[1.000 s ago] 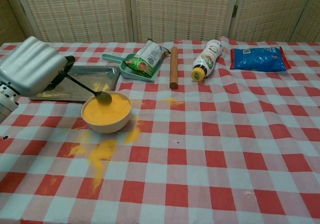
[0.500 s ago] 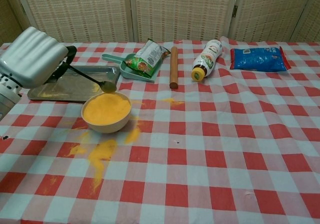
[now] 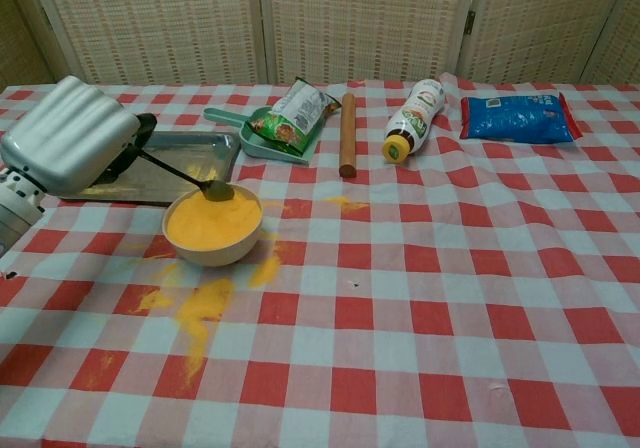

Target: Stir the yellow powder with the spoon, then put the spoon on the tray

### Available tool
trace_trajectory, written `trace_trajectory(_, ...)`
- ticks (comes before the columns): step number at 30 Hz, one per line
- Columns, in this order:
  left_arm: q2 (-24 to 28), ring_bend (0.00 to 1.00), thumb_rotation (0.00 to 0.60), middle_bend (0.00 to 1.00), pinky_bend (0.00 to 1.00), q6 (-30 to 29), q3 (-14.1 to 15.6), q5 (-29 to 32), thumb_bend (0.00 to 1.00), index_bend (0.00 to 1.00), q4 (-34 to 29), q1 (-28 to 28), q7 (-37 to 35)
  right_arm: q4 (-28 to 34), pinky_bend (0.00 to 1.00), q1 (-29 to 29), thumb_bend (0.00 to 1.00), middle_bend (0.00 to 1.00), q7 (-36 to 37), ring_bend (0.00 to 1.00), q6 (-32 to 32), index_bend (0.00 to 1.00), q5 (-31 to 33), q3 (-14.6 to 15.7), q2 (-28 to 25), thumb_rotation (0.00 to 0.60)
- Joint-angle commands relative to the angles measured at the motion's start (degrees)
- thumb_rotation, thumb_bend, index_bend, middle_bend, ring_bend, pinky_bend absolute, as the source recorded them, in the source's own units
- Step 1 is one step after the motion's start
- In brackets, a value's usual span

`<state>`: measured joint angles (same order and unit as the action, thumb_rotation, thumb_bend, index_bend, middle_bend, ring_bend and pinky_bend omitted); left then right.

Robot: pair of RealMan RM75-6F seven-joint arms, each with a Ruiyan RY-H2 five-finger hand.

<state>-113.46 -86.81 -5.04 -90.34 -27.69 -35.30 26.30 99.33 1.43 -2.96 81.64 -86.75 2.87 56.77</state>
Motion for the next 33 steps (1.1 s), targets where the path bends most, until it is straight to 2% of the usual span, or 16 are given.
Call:
trace_trajectory(1, 0.18, 1.0, 0.6, 1.0, 1.0, 0.13, 0.66, -0.37, 0.65, 0.99, -0.48, 0.47, 0.26, 0.07, 0.0, 0.18, 0.12, 0.0, 0.11, 0.0, 0.39, 0.0, -0.42, 0.14, -0.08, 0.6)
trace_trajectory(7, 1.42, 1.0, 0.6, 1.0, 1.0, -1.97, 2.12, -1.43, 0.65, 0.99, -4.02, 2.34, 0.83, 0.11, 0.0, 0.35, 0.12, 0.0, 0.06, 0.0, 0.71, 0.0, -1.02, 0.37, -0.05, 0.6)
trace_trajectory(13, 5.18, 1.0, 0.6, 1.0, 1.0, -5.72, 3.6, -3.52, 0.65, 0.99, -13.81, 4.38, 3.71, 0.27, 0.0, 0.33, 0.12, 0.0, -0.19, 0.0, 0.68, 0.0, -1.68, 0.68, 0.02, 0.6)
trace_trajectory(19, 7.68, 1.0, 0.6, 1.0, 1.0, -5.92, 2.1, -4.01, 0.65, 0.99, -18.72, 3.49, 6.51, 0.42, 0.0, 0.61, 0.12, 0.0, 0.05, 0.0, 1.32, 0.0, -2.3, 0.86, -0.15, 0.6)
trace_trajectory(24, 8.21, 1.0, 0.6, 1.0, 1.0, -4.0, 0.39, -3.33, 0.65, 0.99, -18.84, 2.01, 6.42, 0.58, 0.0, 0.37, 0.12, 0.0, 1.24, 0.0, 0.58, 0.0, -2.66, 1.24, -0.59, 0.6)
trace_trajectory(28, 7.48, 1.0, 0.6, 1.0, 1.0, -2.1, -0.8, -2.61, 0.65, 0.99, -16.34, 0.65, 5.65, 0.41, 0.0, -0.07, 0.12, 0.0, 0.91, 0.0, -0.5, 0.0, -1.46, 0.91, -0.52, 0.6)
trace_trajectory(33, 5.71, 1.0, 0.6, 1.0, 1.0, -0.28, -0.91, -2.12, 0.65, 0.99, -12.19, -0.09, 4.4, 0.33, 0.0, -0.29, 0.12, 0.0, 0.54, 0.0, -0.95, 0.0, -0.51, 0.54, -0.39, 0.6)
